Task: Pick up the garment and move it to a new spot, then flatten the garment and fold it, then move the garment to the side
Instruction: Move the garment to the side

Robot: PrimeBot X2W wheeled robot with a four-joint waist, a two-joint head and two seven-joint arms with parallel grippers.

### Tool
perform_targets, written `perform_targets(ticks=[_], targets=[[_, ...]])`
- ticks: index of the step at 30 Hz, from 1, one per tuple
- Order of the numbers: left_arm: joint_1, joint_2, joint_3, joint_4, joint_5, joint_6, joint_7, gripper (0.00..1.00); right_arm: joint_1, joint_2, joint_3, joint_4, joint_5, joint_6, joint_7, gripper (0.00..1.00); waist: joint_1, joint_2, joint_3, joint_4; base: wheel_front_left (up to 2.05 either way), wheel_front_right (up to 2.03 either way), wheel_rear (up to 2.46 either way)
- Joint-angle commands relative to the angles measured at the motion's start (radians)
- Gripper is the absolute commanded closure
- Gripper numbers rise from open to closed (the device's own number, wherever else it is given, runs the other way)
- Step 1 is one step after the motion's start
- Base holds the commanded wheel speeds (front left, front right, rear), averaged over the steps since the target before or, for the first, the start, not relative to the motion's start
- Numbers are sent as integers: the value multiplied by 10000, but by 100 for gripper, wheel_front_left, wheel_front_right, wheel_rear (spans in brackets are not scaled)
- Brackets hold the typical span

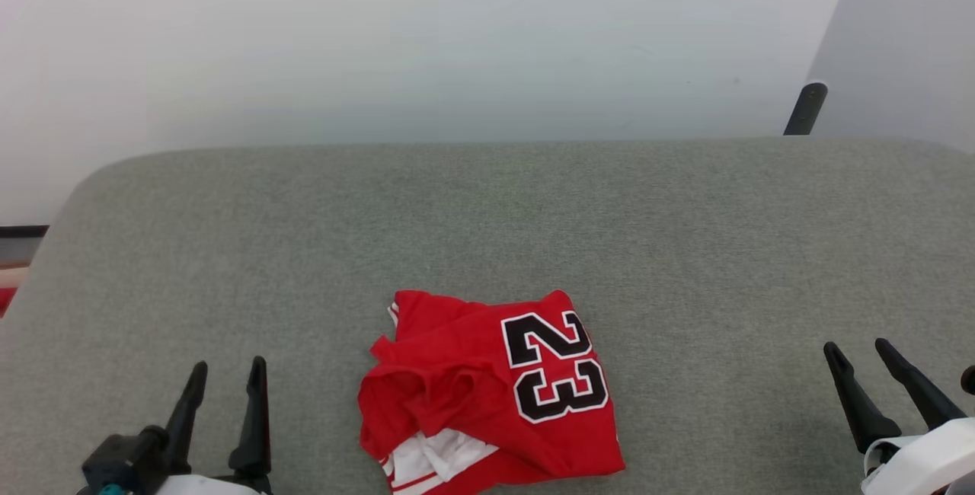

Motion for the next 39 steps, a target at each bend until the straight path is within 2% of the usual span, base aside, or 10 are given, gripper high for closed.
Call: perform_targets(ticks=[1,12,25,32,39], targets=[[10,-8,-22,-21,51,-37,-2,0,-56,-74,37,20,74,-8,-12,0,0,0,17,72,0,0,0],[32,135,-7,5,12,-39,-2,0,-459,-60,1143,-198,474,-8,873,0,0,0,58,974,0,0,0],[-367,20,-519,60,-108,-40,-2,0,-1506,-277,2549,-92,1452,-8,2698,0,0,0,655,2386,0,0,0],[-607,-187,-749,95,-144,-40,-2,0,-1857,-439,2590,256,1390,-8,3626,0,0,0,1140,2903,0,0,0],[-834,-389,-890,120,-163,-40,-2,0,-2097,-420,2525,549,1248,-8,4491,0,0,0,1576,3136,0,0,0]])
